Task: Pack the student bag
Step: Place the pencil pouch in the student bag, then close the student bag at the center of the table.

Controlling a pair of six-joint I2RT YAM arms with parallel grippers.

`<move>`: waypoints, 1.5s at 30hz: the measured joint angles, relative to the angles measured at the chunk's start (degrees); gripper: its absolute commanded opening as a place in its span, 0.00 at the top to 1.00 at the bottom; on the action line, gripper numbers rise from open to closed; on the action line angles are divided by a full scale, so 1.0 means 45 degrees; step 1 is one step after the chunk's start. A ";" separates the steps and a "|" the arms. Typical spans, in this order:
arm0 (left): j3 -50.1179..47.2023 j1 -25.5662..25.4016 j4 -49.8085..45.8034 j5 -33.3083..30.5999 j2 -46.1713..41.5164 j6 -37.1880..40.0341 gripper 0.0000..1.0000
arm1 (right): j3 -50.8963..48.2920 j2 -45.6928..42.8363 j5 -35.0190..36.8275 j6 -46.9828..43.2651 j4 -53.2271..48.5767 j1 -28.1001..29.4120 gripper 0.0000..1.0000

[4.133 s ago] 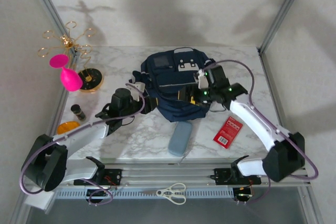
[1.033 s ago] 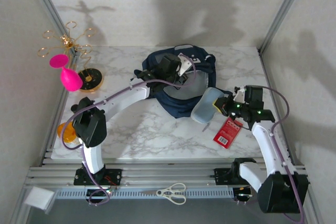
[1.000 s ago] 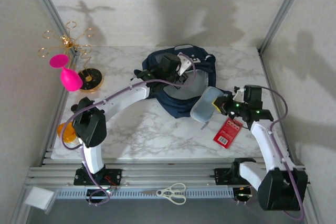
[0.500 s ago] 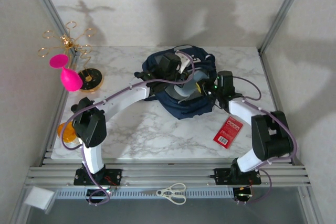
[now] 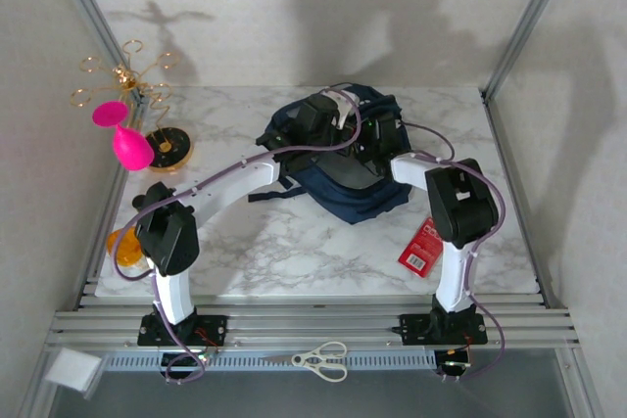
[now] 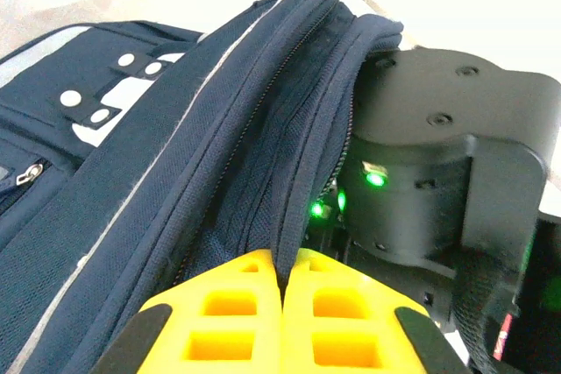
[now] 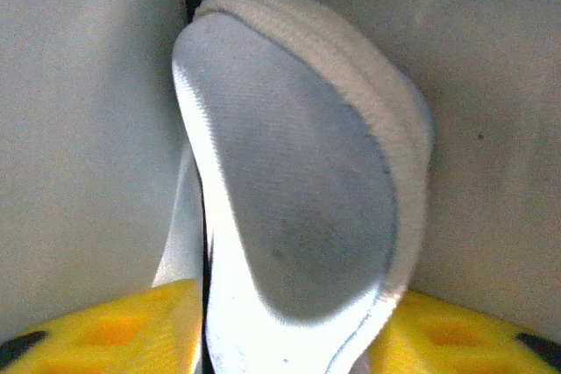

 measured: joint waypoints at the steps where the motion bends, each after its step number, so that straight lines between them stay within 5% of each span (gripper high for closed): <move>1: 0.0005 0.0000 0.0000 -0.0039 0.0000 -0.0049 1.00 | -0.0418 -0.0393 0.0029 -0.0267 -0.0015 0.0000 0.37; 8: 0.0000 0.0029 0.0010 -0.0228 0.0000 -0.0418 1.00 | -0.4813 -0.5455 -0.0330 -0.1622 -0.0325 -0.0656 0.33; 16: -0.0874 0.0034 0.0005 0.0034 -0.0466 -0.0267 1.00 | -0.5183 -0.8548 -0.1904 -0.3468 -0.2463 -0.2764 0.22; 26: -0.1855 -0.0432 -0.0714 0.0408 -0.0831 0.0602 1.00 | -0.1846 -0.6149 -0.5338 -0.4663 -0.4017 -0.3186 0.24; 35: -0.2220 -0.0894 -0.1428 0.0092 -0.1015 0.0029 1.00 | 0.0505 -0.3274 -0.7057 -0.5455 -0.4760 -0.2210 0.74; 42: -0.2958 -0.1025 -0.0831 -0.0767 -0.1331 -0.2108 1.00 | 0.2807 -0.1311 -0.8349 -0.5999 -0.5285 -0.1467 0.78; 45: -0.2934 -0.1025 -0.0515 -0.0986 -0.1282 -0.3104 1.00 | 0.4046 -0.0257 -0.8913 -0.6256 -0.5717 -0.1316 0.69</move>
